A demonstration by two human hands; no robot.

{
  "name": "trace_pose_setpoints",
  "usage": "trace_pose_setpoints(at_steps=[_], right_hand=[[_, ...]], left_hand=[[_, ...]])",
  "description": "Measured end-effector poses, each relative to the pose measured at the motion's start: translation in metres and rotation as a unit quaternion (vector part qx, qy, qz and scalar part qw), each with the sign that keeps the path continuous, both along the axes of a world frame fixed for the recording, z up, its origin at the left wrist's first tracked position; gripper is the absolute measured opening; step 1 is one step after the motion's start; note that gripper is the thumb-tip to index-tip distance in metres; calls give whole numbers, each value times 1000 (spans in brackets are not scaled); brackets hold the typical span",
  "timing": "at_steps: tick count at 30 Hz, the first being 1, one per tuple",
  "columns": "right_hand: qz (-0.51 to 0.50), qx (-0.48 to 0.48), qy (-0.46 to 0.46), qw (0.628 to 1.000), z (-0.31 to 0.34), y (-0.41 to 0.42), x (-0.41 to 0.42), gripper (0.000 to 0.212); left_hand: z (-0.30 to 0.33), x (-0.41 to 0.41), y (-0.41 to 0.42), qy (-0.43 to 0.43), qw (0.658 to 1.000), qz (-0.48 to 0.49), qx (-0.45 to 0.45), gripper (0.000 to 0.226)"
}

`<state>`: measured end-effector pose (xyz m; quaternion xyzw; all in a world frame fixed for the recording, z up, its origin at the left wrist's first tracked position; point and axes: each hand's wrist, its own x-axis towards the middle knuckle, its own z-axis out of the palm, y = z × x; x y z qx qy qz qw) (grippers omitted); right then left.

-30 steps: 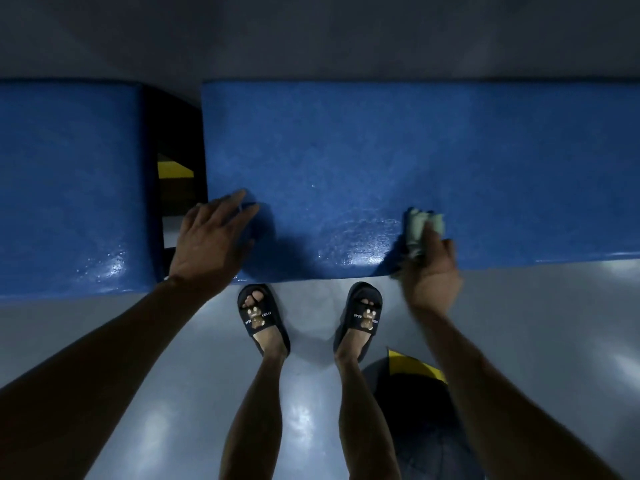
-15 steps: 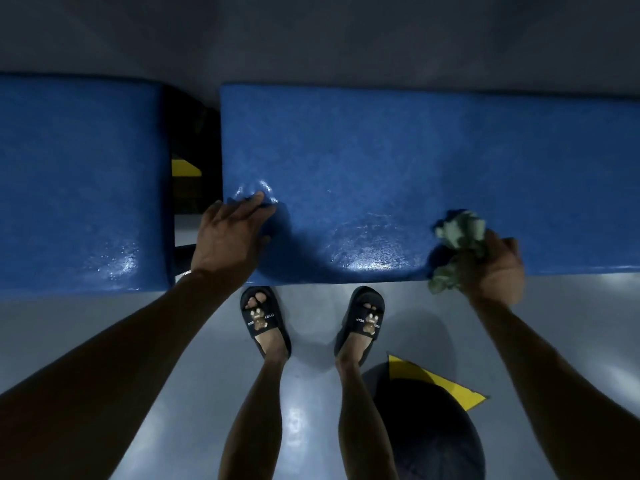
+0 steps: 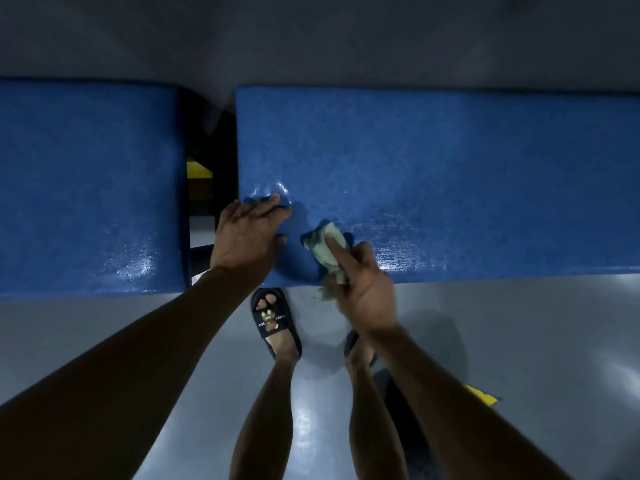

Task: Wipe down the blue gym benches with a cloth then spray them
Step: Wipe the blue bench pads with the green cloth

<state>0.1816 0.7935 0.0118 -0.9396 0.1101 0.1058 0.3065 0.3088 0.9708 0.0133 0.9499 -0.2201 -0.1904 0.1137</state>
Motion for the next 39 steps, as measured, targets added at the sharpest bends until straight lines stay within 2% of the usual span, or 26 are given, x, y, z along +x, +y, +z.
trace_pose_setpoints(at_steps=[2, 4, 6, 8, 10, 12, 15, 17, 21, 23, 25, 26, 29, 32, 34, 36, 39], right_hand=[[16, -42, 2, 999, 0, -50, -8, 63], [-71, -90, 2, 993, 1, -104, -17, 62], [-198, -124, 18, 972, 7, -144, -24, 59], [-288, -150, 35, 945, 9, -155, -27, 59], [-306, -153, 30, 939, 5, -131, -25, 62], [-259, -131, 14, 957, -7, -81, -19, 61], [-154, -39, 26, 987, -12, 16, -3, 66], [-75, -26, 29, 996, -6, 53, 6, 69], [83, -32, 27, 996, 2, 13, 10, 76], [114, -77, 41, 990, 9, -33, 8, 67], [11, -132, 46, 990, 13, -87, 13, 31], [-60, -155, 67, 984, 16, -111, 16, 24], [-224, -188, 74, 953, 6, -149, 20, 58], [-282, -205, 71, 935, -14, -95, 39, 64], [-233, -172, 37, 956, -21, -30, 53, 68], [-122, -147, 17, 981, -19, 26, 62, 64], [51, -127, 16, 990, -5, 34, 69, 60]], left_hand=[[-1, 1, 1, 3, 1000, 2, 2, 52], [-1, 0, 0, 4, 1000, 5, 4, 51], [-2, 0, 1, 3, 1000, 10, -4, 51], [-3, -1, 1, -1, 1000, 12, -11, 51], [-4, -2, 1, -3, 1000, 13, -11, 50], [-4, -2, 1, -5, 1000, 13, -7, 50], [-5, 0, 1, -3, 1000, 9, -3, 50], [-4, 2, 2, 2, 1000, 1, 0, 51], [-1, 7, 2, 8, 1000, -8, 8, 50], [-2, 9, 3, 12, 1000, -11, 11, 50], [-5, 8, 3, 20, 1000, -11, 12, 49], [-6, 8, 3, 22, 1000, -8, 10, 49], [-7, 8, 2, 25, 1000, 3, 6, 49], [-7, 7, 1, 27, 1000, 9, 1, 47], [-7, 7, 2, 29, 1000, 8, -6, 48], [-6, 9, 3, 27, 1000, 0, -6, 49], [-4, 12, 3, 27, 999, -19, 9, 49]])
